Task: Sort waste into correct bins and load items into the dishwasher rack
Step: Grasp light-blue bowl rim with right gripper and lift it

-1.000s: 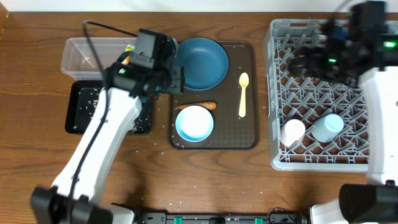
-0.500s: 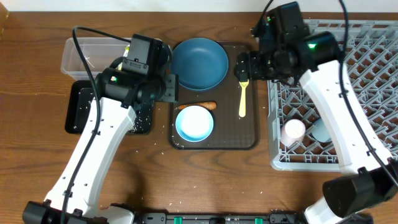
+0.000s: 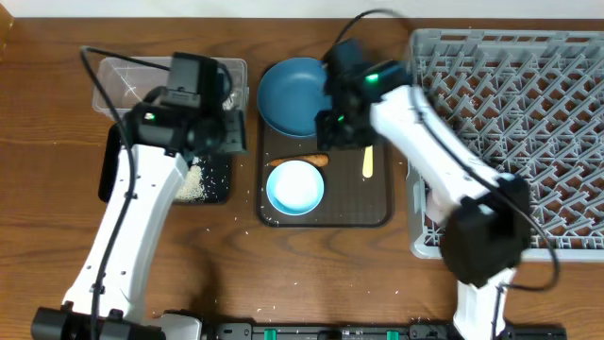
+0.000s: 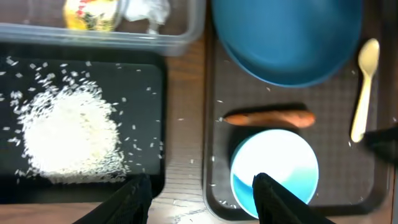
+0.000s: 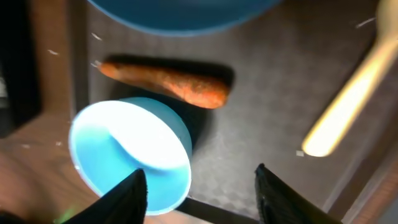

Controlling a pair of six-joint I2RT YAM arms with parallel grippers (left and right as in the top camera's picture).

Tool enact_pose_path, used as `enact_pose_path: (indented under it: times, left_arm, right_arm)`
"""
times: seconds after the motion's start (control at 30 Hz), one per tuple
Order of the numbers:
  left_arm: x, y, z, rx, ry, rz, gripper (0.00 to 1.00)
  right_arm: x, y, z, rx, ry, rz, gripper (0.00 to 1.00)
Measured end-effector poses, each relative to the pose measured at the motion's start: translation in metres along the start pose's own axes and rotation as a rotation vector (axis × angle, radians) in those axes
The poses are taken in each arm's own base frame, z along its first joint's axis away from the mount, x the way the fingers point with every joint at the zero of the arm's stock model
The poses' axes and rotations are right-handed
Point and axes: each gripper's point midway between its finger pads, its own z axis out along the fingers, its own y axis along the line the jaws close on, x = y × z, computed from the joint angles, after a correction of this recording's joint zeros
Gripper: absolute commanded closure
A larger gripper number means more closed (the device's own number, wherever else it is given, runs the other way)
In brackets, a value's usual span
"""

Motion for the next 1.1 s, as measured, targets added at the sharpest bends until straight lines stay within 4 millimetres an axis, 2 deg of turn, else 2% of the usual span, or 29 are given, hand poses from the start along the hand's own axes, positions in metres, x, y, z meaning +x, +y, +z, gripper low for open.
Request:
enact_pose_path:
  times: [0.1, 0.2, 0.33, 0.47, 0.57, 0.63, 0.7, 0.97, 1.03, 1.1]
  left_arm:
    - [-0.004, 0.017, -0.001, -0.022, -0.008, -0.046, 0.44]
    - [-0.007, 0.03, -0.002, -0.039, -0.014, -0.08, 0.44]
    - [-0.009, 0.038, -0.002, -0.048, -0.017, -0.1, 0.44]
    - [-0.009, 0.038, -0.002, -0.048, -0.017, -0.101, 0.44]
    - [-0.009, 0.038, -0.002, -0.048, -0.017, -0.101, 0.44]
    - [-0.008, 0.038, -0.002, -0.048, -0.017, -0.101, 0.44]
    - [-0.009, 0.038, -0.002, -0.048, -0.017, -0.101, 0.44]
    - [-0.008, 0.038, -0.002, -0.048, -0.016, -0.101, 0.44]
    - [-0.009, 0.038, -0.002, -0.048, -0.016, -0.101, 0.44]
    - [-0.009, 0.038, -0.002, -0.048, -0.016, -0.101, 0.44]
  right_arm:
    - [0.01, 0.004, 0.029, 0.021, 0.071, 0.0, 0.55]
    - [0.018, 0.006, 0.048, 0.035, 0.118, -0.004, 0.63]
    - [0.026, 0.012, 0.06, 0.042, 0.147, -0.013, 0.72]
    - [0.031, 0.015, 0.064, 0.042, 0.158, -0.017, 0.74]
    - [0.039, 0.012, 0.073, 0.05, 0.177, -0.015, 0.84]
    - [0.044, 0.009, 0.078, 0.054, 0.188, -0.008, 0.97]
    - [0.05, 0.005, 0.083, 0.063, 0.206, -0.003, 0.99]
    - [0.051, 0.0, 0.08, 0.066, 0.211, 0.014, 0.99]
    - [0.049, -0.006, 0.071, 0.074, 0.207, 0.029, 0.99]
    - [0.044, -0.016, 0.052, 0.085, 0.176, 0.047, 0.99]
